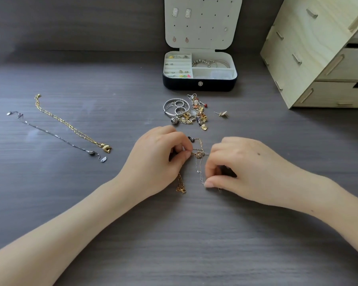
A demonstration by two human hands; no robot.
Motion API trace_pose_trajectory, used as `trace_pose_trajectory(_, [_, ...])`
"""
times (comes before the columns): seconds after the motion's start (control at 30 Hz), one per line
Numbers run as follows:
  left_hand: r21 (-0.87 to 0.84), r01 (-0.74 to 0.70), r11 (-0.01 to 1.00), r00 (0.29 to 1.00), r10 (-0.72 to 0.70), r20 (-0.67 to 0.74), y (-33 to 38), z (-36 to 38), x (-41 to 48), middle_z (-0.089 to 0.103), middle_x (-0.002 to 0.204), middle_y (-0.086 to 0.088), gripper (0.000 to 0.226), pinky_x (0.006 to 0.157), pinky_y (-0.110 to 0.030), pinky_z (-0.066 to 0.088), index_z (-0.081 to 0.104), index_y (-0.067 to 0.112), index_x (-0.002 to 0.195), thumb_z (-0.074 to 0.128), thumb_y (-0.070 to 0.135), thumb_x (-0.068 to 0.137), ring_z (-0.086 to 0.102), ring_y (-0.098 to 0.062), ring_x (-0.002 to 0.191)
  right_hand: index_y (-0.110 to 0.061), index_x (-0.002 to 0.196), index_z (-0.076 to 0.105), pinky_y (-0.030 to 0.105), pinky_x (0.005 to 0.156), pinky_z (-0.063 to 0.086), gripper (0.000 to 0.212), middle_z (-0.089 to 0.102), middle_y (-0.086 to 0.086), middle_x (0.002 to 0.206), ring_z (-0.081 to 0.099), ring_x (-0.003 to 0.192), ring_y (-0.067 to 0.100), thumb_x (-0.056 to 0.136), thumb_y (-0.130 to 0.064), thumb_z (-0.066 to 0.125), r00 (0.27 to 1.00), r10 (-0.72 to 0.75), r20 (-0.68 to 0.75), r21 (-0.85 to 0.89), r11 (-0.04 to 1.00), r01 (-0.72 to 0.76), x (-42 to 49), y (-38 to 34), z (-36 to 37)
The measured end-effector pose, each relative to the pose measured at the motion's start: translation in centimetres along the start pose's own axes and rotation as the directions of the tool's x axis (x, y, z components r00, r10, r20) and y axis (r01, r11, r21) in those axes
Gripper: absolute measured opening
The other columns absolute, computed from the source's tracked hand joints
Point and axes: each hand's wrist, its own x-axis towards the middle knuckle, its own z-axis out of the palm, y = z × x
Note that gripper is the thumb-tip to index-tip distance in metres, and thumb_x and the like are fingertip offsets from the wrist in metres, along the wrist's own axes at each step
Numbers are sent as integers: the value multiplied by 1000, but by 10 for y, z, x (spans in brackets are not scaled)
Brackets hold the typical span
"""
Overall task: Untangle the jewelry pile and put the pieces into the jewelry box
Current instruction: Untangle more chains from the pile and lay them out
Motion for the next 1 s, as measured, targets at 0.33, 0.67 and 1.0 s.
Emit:
trace_pose_trajectory(0.33, [2, 7, 1000, 997, -7, 76, 5, -13, -30, 54, 68, 15, 11, 62, -7, 36, 68, 25, 78, 58, 21, 75, 48, -5, 63, -19, 76, 58, 9, 60, 37, 13, 60, -10, 69, 51, 63, -4, 88, -18, 65, 986, 141, -88, 395, 914, -96, 11, -2, -34])
trace_pose_trajectory(0.67, [-38, -31, 999, 991, 36, 130, 6, -15, -34, 60, 74, 10, 14, 59, -7, 34, 72, 26, 81, 59, 22, 79, 45, 2, 60, -11, 80, 61, 32, 66, 54, 12, 71, -1, 71, 62, 63, 10, 90, -19, 62, 995, 95, 33, 446, 890, -99, 78, -21, -37])
trace_pose_trajectory(1.0, [-107, -20, 994, 981, 40, 188, 6, -21, -32, 58, 67, 13, 11, 57, -7, 33, 72, 32, 77, 62, 26, 75, 50, -6, 61, -23, 89, 65, 25, 67, 36, 8, 59, -12, 75, 48, 69, 2, 85, -30, 67, 983, 182, -5, 109, 978, -180, 75, -1, -20])
